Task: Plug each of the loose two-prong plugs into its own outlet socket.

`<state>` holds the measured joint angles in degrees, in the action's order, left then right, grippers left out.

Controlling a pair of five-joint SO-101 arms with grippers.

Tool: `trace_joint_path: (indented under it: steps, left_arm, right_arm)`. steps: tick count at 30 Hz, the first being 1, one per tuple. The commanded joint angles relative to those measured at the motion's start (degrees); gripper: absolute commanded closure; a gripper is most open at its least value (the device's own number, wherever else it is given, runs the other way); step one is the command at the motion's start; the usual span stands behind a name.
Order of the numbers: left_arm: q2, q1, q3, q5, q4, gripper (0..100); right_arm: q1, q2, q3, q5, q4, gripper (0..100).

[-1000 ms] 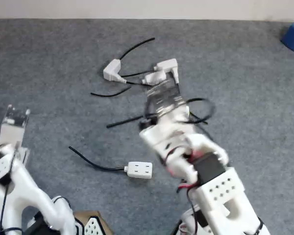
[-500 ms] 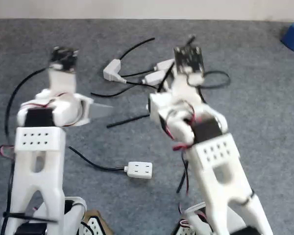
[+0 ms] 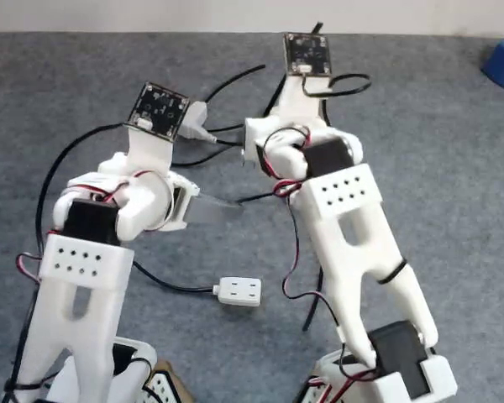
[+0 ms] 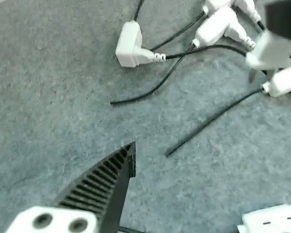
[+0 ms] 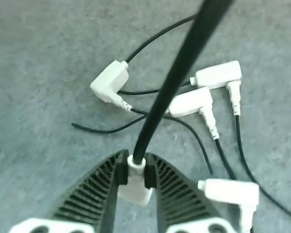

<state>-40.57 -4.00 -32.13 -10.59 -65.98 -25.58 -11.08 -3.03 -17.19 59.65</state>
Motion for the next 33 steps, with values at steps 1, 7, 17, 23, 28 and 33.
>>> trace_joint_path:
  steps: [1,7,17,23,28,33]
  left_arm:
    - [0.31,-0.75,-2.51,0.09,5.98,46]
    - [5.49,-0.40,-4.26,0.09,11.34,46]
    - [9.01,1.71,-2.59,-0.18,14.59,46]
    - [9.10,4.35,-1.27,-2.29,14.51,46]
    - [9.01,4.35,-1.27,-2.37,14.24,46]
    - [9.01,8.66,-0.92,-2.55,14.77,46]
  right_arm:
    - [-3.21,-6.02,3.12,-0.97,3.56,99.2]
    - [-8.13,-15.08,3.12,-1.05,13.93,99.2]
    - [-8.92,-18.07,3.12,-0.44,22.02,99.2]
    - [-8.92,-16.13,2.77,2.02,23.69,99.2]
    - [-8.75,-13.93,2.59,3.16,23.69,99.2]
    - [-8.75,-13.49,2.42,4.75,24.92,99.2]
